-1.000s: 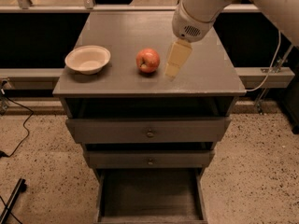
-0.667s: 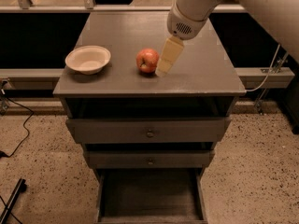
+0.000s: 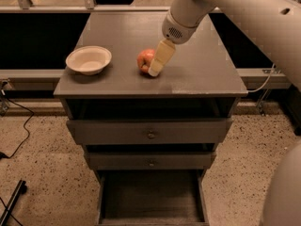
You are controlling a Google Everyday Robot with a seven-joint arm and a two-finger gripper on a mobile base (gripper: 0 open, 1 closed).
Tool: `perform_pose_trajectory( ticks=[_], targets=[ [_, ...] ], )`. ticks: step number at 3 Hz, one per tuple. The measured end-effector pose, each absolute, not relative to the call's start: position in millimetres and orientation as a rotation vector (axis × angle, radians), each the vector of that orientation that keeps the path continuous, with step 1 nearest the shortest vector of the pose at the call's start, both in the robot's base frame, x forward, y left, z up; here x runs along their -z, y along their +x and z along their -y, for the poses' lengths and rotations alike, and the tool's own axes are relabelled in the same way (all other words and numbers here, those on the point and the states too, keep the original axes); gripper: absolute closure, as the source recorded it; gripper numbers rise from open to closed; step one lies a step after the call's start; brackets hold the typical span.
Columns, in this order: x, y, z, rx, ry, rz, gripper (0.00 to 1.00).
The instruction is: Place apple into bottom drawer
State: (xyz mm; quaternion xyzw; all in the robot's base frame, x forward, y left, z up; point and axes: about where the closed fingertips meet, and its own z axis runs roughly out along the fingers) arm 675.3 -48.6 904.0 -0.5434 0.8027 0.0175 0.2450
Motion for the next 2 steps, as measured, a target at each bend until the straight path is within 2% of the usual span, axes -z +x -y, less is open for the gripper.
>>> perform_pose_trajectory(
  ticks=[2],
  targets=[
    [-869.1,700.3,45.7,-0.154,-1.380,-2.273,0.00]
  ],
)
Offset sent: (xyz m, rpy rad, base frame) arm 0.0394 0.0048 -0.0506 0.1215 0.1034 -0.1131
